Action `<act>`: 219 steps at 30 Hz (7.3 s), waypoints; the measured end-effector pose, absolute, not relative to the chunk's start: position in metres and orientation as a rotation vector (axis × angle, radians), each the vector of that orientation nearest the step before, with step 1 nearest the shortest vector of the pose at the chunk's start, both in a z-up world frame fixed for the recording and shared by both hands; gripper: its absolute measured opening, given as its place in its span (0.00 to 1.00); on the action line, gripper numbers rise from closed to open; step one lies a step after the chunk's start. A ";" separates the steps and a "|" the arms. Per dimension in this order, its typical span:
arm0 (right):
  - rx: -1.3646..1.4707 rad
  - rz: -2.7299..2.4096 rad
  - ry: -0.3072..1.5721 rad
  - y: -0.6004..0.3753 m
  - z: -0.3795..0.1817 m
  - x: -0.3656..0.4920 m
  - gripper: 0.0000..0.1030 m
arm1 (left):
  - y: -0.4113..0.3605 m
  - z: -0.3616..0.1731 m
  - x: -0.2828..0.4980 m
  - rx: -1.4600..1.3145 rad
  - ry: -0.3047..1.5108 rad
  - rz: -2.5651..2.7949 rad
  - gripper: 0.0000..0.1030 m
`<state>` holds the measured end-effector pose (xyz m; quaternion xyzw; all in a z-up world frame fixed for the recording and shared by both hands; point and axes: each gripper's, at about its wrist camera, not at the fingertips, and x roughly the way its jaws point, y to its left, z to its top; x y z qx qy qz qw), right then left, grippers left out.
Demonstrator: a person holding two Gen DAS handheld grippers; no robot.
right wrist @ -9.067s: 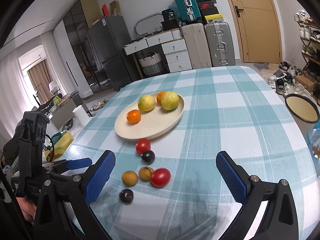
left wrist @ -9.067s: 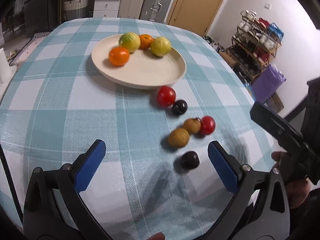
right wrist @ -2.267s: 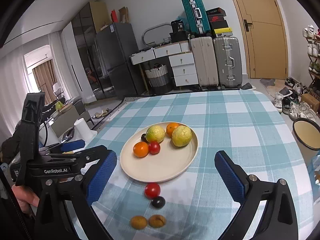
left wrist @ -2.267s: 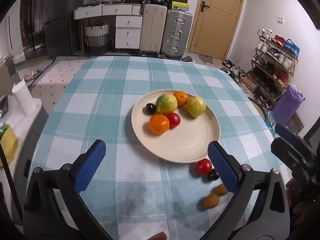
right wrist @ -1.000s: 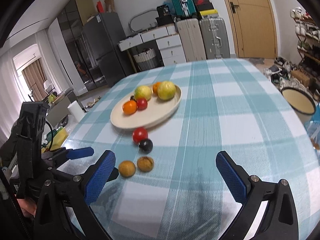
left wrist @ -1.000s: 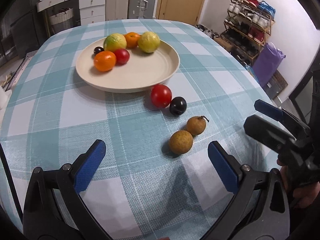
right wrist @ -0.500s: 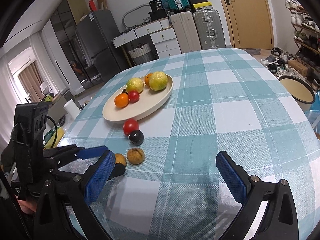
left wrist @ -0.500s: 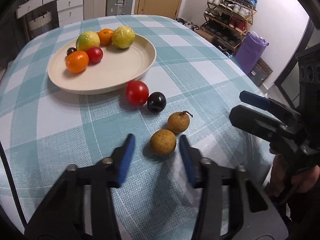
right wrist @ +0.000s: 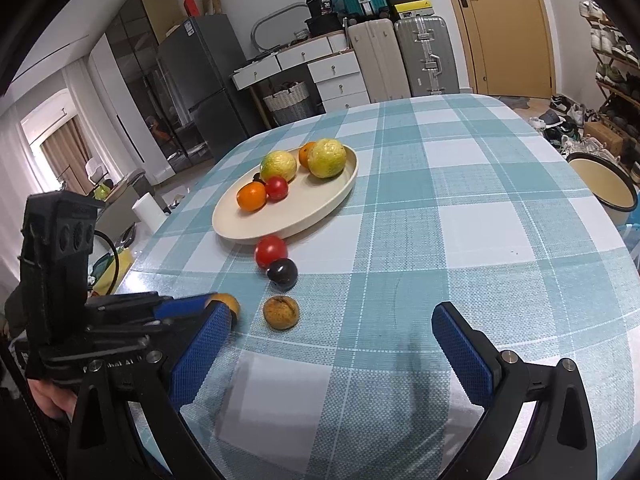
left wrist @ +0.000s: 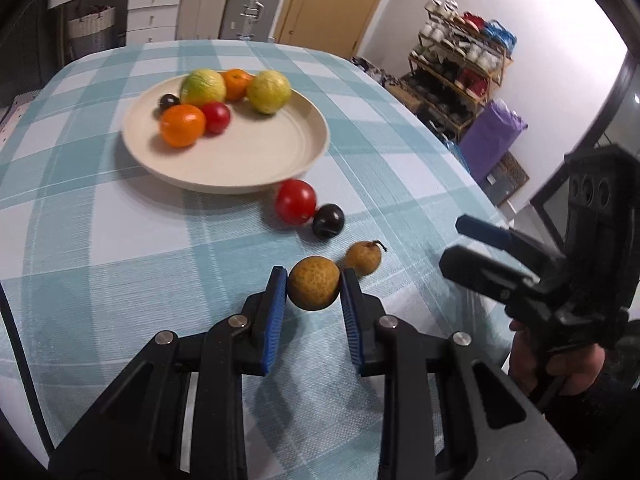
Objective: Organize fruits
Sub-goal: 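Grasp the tan round fruit with the left tool, then grasp the brown wrinkled fruit with the right tool while the left tool holds its fruit, then carry both fruits onto the plate beside the others and open both tools, then lift both open tools away from the plate, then grasp the remaining dark purple plum with the right tool, then grasp the last red tomato with the left tool while the right tool holds the plum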
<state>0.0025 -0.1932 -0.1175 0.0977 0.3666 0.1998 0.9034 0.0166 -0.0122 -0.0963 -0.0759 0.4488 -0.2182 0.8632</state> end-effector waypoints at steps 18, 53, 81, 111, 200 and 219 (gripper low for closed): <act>0.136 0.495 0.831 -0.152 -0.130 0.019 0.85 | 0.041 -0.087 0.007 -0.237 0.898 -0.383 0.23; 0.101 0.565 0.789 -0.133 -0.105 0.039 0.26 | 0.079 -0.073 0.061 -0.297 0.857 -0.302 0.24; 0.097 0.641 0.760 -0.104 -0.079 0.156 0.26 | 0.089 -0.079 0.181 -0.299 0.920 -0.261 0.24; 0.094 0.604 0.713 -0.095 -0.083 0.195 0.49 | 0.092 -0.081 0.195 -0.319 0.926 -0.235 0.25; 0.115 0.612 0.901 -0.132 -0.142 0.071 0.24 | 0.029 -0.111 0.060 -0.238 0.947 -0.125 0.98; 0.203 0.562 0.810 -0.187 -0.130 0.061 0.24 | -0.026 -0.115 0.083 -0.194 0.981 -0.178 0.98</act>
